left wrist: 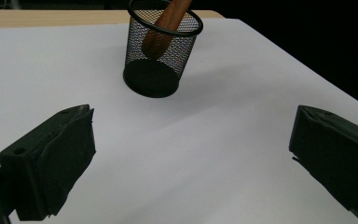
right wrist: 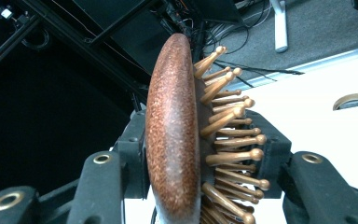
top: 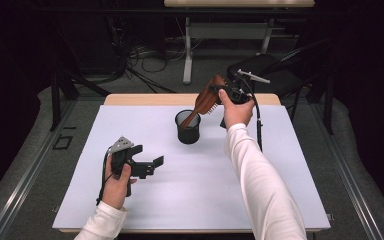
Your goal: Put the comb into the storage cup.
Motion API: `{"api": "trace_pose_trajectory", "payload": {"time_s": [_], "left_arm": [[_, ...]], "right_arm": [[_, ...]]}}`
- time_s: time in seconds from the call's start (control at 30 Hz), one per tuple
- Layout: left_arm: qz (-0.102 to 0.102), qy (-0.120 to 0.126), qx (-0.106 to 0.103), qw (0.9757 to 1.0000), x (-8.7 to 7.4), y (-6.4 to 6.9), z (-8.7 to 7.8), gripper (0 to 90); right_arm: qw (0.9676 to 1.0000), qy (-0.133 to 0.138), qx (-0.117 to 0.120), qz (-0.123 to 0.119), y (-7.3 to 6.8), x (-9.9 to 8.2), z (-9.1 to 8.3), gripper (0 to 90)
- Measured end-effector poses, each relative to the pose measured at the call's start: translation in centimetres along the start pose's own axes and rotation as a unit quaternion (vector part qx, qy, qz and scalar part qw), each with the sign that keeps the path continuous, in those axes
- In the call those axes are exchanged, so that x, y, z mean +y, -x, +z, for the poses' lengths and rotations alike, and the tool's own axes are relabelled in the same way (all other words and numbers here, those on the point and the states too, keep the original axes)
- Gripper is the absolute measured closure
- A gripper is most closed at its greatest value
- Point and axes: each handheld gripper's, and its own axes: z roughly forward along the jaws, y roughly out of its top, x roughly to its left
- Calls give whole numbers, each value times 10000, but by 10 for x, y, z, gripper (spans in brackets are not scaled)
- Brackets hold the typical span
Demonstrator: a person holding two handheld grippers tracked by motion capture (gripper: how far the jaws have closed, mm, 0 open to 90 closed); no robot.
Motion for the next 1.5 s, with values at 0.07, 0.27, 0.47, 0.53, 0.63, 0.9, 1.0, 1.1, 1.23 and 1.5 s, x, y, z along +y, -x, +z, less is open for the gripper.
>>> {"api": "trace_pose_trajectory", "payload": {"time_s": [0.07,0.27,0.47,0.53,0.63,0.9,1.0,1.1,1.23,1.5], "left_arm": [[3,-7,1,10000,0,0,0,5],[2,-20,4,10000,0,-1,1,5],[0,-21,6,10000,-1,-1,1,5],[-8,-23,9,10000,-1,-1,1,5],[-9,-28,9,10000,-1,-1,1,5],[-30,-29,5,10000,-1,-1,1,5],[-31,-25,7,10000,-1,-2,1,5],[-28,-30,8,10000,-1,-2,1,5],[-42,-26,16,10000,-1,-2,1,5],[-36,-47,4,10000,-2,-3,2,5]], "right_arm": [[10000,-16,-15,11,2,-2,1,489],[10000,-77,-55,22,8,-7,6,489],[10000,-62,-73,18,10,-10,9,488],[9999,-60,-85,-2,10,-11,11,488],[9999,-97,-107,-18,11,-13,13,488],[9998,-101,-136,-79,10,-17,18,488],[9998,-97,-148,-84,10,-18,19,488],[9998,-106,-160,-113,10,-19,20,487],[9997,-95,-169,-159,9,-21,22,487],[9993,-76,-194,-302,6,-24,25,487]]}}
